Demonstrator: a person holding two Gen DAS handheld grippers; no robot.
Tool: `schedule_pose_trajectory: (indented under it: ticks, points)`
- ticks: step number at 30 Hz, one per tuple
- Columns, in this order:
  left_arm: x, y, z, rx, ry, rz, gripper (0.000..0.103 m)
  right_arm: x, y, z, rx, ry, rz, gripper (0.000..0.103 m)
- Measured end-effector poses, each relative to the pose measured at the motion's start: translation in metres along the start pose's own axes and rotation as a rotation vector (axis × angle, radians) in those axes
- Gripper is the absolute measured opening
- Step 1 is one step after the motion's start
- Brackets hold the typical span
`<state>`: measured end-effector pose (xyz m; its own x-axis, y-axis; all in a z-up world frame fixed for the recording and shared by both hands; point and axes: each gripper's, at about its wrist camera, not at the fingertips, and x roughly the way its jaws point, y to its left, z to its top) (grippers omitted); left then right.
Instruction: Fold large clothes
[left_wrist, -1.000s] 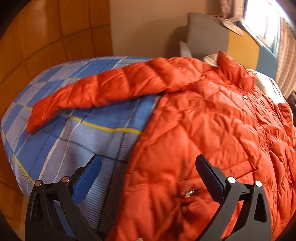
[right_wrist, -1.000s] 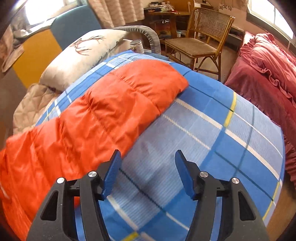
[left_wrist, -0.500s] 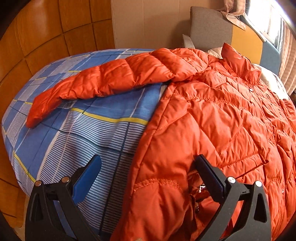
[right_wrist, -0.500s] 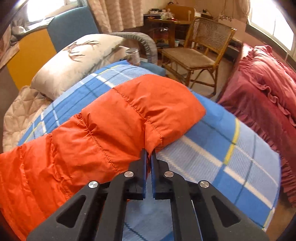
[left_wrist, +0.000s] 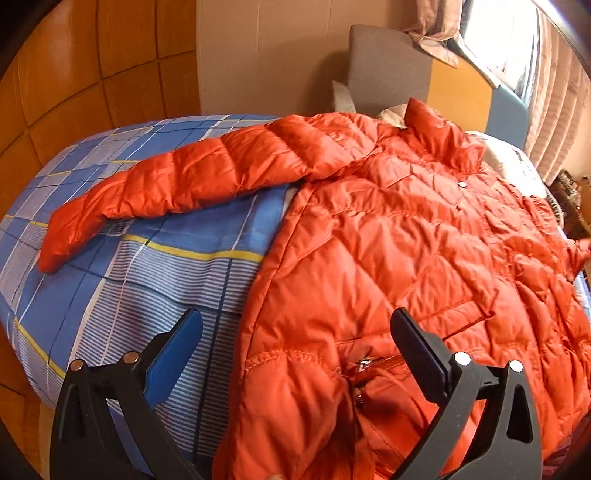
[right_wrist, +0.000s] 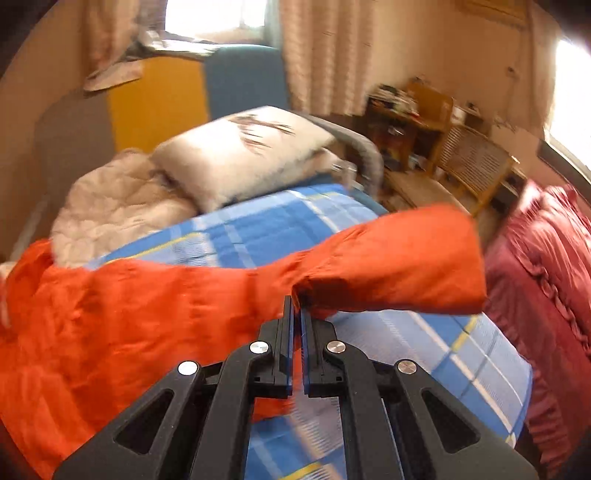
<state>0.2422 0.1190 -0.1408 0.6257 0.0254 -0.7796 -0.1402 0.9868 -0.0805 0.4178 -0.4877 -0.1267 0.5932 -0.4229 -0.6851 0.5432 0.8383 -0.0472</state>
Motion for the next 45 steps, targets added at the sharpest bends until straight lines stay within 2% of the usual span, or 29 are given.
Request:
schedule_pose_trajectory:
  ticks: [5,9,11,14,18,19,20,21,23,25,30,36,38,39,41,43,45]
  points:
    - [-0.007,0.002,0.003,-0.004,-0.013,-0.032,0.101,-0.032,0.089,-0.014,-0.189,-0.022,0.143,0.003]
    - [-0.012,0.007,0.005,-0.022,-0.024,-0.079,0.101,-0.053,0.161,-0.037,-0.317,-0.005,0.269,0.002]
    - [-0.015,0.008,0.005,-0.019,-0.036,-0.061,0.101,-0.062,0.191,-0.051,-0.366,0.01,0.317,0.002]
    - [-0.017,0.011,0.004,-0.029,-0.037,-0.07,0.101,-0.07,0.225,-0.072,-0.408,0.042,0.376,0.002]
    - [-0.017,0.019,0.006,-0.054,-0.037,-0.071,0.101,-0.078,0.246,-0.093,-0.436,0.078,0.422,0.003]
    - [-0.016,0.021,0.006,-0.063,-0.036,-0.073,0.1,-0.078,0.249,-0.096,-0.441,0.083,0.424,0.005]
    - [-0.016,0.022,0.008,-0.073,-0.034,-0.085,0.1,-0.079,0.252,-0.099,-0.439,0.086,0.423,0.015]
    - [-0.015,0.022,0.009,-0.079,-0.032,-0.095,0.099,-0.081,0.252,-0.102,-0.431,0.087,0.424,0.041]
    - [-0.015,0.021,0.013,-0.089,-0.031,-0.114,0.09,-0.088,0.25,-0.108,-0.403,0.074,0.425,0.069]
    - [-0.014,0.018,0.016,-0.095,-0.027,-0.136,0.084,-0.088,0.258,-0.114,-0.382,0.068,0.43,0.069]
    - [-0.005,-0.001,0.032,-0.107,-0.013,-0.211,0.078,-0.092,0.24,-0.118,-0.318,0.094,0.446,0.07]
    - [0.022,-0.049,0.053,-0.074,0.024,-0.313,0.078,-0.08,0.204,-0.118,-0.239,0.137,0.396,0.07]
    - [0.035,-0.068,0.061,-0.076,0.049,-0.37,0.078,-0.075,0.192,-0.119,-0.228,0.154,0.367,0.07]
    - [0.04,-0.077,0.064,-0.075,0.054,-0.388,0.078,-0.073,0.186,-0.119,-0.224,0.157,0.353,0.072]
    - [0.051,-0.093,0.07,-0.068,0.071,-0.421,0.079,-0.07,0.173,-0.118,-0.207,0.159,0.341,0.083]
    - [0.068,-0.113,0.078,-0.069,0.111,-0.462,0.08,-0.065,0.158,-0.115,-0.175,0.166,0.312,0.083]
    - [0.083,-0.13,0.084,-0.07,0.13,-0.471,0.082,-0.059,0.143,-0.112,-0.129,0.174,0.309,0.083]
